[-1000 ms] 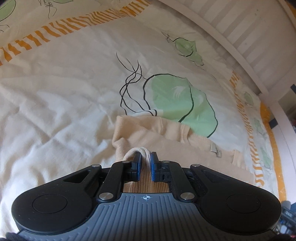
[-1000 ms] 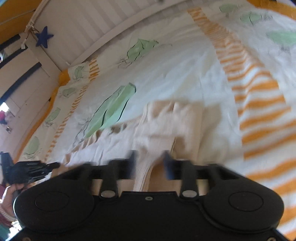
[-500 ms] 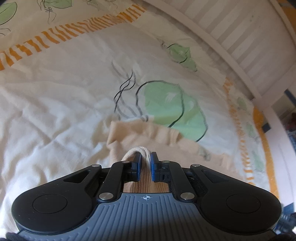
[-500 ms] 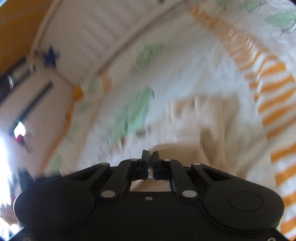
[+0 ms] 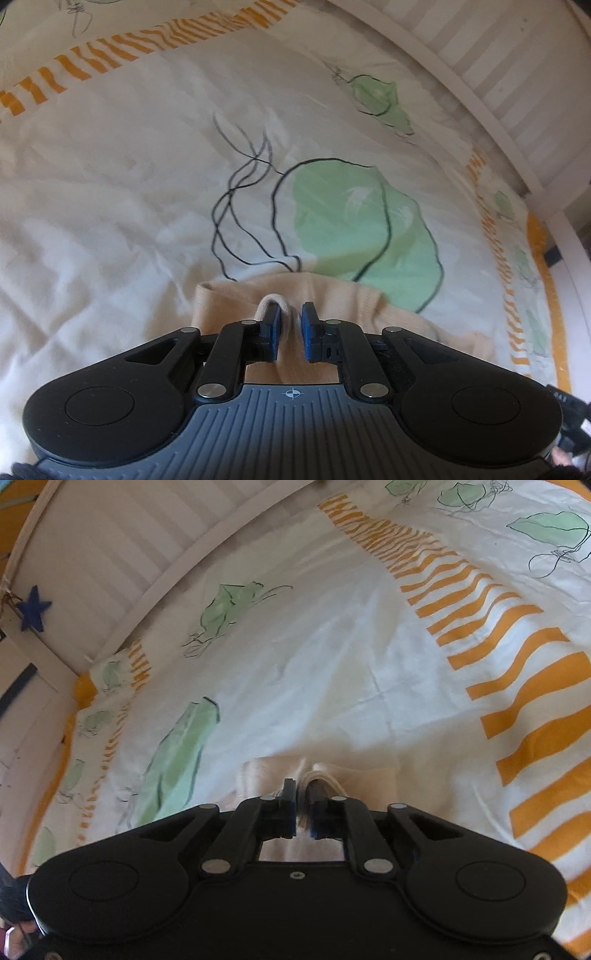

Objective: Fold small clothes
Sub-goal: 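Lift the hem with both grippers and fold it toward the collar, then open both grippers to release the folded hem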

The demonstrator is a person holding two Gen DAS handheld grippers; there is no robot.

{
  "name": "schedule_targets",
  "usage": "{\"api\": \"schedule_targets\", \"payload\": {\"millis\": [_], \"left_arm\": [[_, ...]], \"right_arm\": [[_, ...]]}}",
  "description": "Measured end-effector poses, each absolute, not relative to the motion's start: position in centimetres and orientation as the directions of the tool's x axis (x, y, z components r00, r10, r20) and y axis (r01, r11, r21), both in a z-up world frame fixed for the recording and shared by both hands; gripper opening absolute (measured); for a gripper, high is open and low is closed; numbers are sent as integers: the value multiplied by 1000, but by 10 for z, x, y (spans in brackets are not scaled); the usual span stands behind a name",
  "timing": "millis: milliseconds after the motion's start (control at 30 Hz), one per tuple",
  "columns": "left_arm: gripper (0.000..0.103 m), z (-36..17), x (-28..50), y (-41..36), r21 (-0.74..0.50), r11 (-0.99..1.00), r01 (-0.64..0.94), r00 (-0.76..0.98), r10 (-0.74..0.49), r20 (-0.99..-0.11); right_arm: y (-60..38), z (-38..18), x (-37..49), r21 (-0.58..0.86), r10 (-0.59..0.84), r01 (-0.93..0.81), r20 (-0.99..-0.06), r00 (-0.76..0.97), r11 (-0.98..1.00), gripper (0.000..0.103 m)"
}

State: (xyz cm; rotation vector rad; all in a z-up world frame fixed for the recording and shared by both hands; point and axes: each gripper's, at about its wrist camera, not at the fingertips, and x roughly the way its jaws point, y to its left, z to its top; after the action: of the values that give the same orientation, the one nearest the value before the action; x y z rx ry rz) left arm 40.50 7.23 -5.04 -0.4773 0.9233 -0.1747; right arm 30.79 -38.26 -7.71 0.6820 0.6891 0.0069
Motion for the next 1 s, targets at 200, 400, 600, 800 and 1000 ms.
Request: {"api": "schedule_targets", "payload": {"millis": [200,400,600,800,1000], "left_arm": [[52,-28,380,84,-384,922,-50,721,-233,-653],[69,-9,347,65,-246,966,83,742,-225,-631],[70,-24,336,28,-150,965,214,696,-259,-670],[70,-40,357,27,-190,969,156,669,-246,-702],[73,-69,390,34,-24,999,31,601,-38,-799]], "right_arm": [[-376,-60,280,469,74,186,-481,874,863,87],[-355,-45,254,367,74,116,-464,882,923,96],[-310,-50,244,268,141,2,-512,847,963,97],[-288,-64,241,236,184,-60,-548,816,970,97],[-284,-78,245,215,178,-59,-588,789,975,98]]}}
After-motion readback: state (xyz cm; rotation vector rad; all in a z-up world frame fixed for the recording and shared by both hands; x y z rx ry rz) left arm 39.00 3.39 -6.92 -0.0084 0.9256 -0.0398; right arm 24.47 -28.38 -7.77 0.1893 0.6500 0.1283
